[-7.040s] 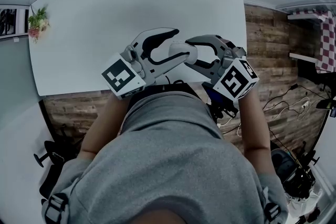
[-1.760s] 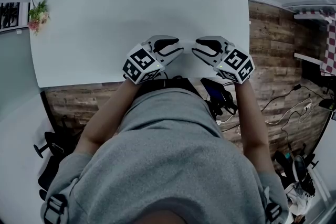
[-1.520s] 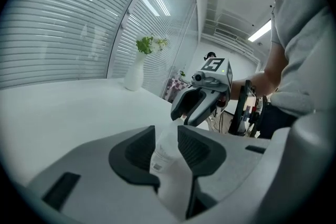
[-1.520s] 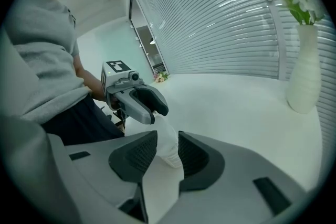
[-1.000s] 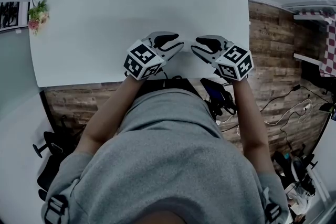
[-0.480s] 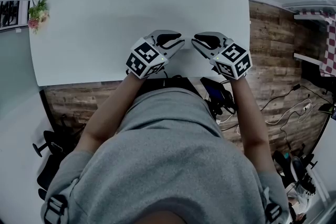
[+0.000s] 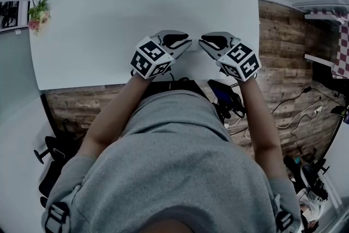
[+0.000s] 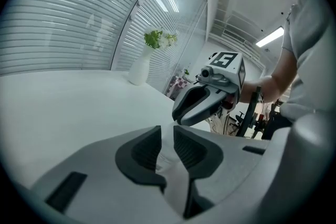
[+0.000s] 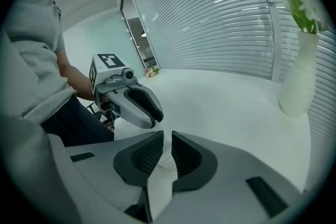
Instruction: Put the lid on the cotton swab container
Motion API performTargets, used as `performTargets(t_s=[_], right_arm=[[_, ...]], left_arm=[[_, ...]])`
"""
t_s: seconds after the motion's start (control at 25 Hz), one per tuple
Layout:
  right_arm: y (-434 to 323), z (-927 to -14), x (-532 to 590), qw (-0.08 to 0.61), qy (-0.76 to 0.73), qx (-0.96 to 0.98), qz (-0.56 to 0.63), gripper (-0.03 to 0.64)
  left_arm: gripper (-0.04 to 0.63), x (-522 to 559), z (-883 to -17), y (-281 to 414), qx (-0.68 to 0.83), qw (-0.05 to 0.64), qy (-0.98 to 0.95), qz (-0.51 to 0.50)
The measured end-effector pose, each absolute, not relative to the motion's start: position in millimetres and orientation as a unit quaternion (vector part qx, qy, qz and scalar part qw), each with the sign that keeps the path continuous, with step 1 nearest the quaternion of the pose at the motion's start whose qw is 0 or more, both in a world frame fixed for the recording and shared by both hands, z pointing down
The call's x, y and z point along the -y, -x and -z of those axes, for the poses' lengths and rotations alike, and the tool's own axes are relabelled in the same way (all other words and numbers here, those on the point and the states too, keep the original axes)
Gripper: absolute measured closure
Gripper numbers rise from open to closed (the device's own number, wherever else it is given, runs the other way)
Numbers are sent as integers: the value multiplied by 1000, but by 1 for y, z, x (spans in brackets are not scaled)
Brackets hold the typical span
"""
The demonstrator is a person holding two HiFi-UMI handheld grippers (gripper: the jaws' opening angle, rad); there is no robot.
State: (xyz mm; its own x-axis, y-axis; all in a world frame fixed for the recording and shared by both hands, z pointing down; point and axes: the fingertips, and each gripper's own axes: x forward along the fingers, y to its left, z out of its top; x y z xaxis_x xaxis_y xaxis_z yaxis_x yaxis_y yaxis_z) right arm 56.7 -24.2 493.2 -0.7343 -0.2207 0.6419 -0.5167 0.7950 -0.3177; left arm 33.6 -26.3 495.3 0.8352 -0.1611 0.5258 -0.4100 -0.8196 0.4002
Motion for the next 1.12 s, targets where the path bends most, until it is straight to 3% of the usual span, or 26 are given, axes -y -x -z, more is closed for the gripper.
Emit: performTargets(t_s=[0.44,0.72,0.88,0.96,1.12], right_arm=[[-53,-496,23,363,-185,877,-253,555],[-54,-496,24,357,-178,882,-253,554],[-53,-494,21,320,-173,890,-275,552],[-51,-492,16,307,-162,893,-285,494],[-47,-491,12,298,-158,899,-278,455]], left_arm=[[517,27,-498,-34,150,285,-916,-239],[517,27,-497,-35,145,283,-919,-232],[517,26,-495,-33,145,282,-923,-218],[512,26,-493,-34,145,275,-926,-216],[509,25,-489,-34,146,266,-929,-213]])
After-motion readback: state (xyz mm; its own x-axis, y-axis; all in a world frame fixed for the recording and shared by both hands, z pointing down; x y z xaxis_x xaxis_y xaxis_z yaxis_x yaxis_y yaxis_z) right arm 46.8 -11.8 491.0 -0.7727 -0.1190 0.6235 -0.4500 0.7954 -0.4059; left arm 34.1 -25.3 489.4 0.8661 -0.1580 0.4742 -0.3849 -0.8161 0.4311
